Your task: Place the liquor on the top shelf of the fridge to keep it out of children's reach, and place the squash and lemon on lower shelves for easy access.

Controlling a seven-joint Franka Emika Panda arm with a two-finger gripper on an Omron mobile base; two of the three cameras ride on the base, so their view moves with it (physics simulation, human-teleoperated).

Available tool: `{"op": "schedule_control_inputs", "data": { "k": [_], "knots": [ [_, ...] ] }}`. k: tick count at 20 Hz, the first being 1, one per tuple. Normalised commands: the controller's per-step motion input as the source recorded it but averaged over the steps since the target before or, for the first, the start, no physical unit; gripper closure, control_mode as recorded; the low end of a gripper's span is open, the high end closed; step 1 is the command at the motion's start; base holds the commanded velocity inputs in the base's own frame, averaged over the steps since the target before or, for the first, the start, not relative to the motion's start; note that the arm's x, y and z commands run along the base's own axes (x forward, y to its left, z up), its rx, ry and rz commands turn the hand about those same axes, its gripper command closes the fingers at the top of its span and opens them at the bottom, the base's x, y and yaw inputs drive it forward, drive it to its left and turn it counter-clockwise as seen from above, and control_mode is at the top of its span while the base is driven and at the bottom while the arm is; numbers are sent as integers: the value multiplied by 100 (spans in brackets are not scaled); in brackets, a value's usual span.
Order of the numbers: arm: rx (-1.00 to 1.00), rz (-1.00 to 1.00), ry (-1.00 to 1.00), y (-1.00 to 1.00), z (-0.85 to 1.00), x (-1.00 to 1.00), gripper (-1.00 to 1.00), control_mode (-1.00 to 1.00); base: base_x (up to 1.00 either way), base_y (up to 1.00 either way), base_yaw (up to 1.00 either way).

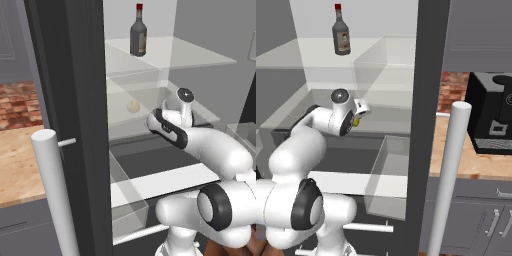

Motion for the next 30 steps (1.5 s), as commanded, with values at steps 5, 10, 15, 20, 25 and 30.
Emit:
{"op": "schedule_control_inputs", "data": {
  "k": [5, 10, 15, 20, 25, 30],
  "knots": [
    [0, 0, 0, -1, -21, 80, 100, -100, 0, 0, 0],
    [0, 0, 0, -2, -15, 77, 100, -100, 0, 0, 0],
    [0, 0, 0, 0, -17, 48, -100, -100, 0, 0, 0],
    [0, 0, 0, 0, 0, -1, -100, -100, 0, 0, 0],
    [0, 0, 0, 0, 7, -23, -100, -100, 0, 0, 0],
    [-1, 0, -3, 0, 22, -38, -100, -100, 0, 0, 0]
  ]
}}
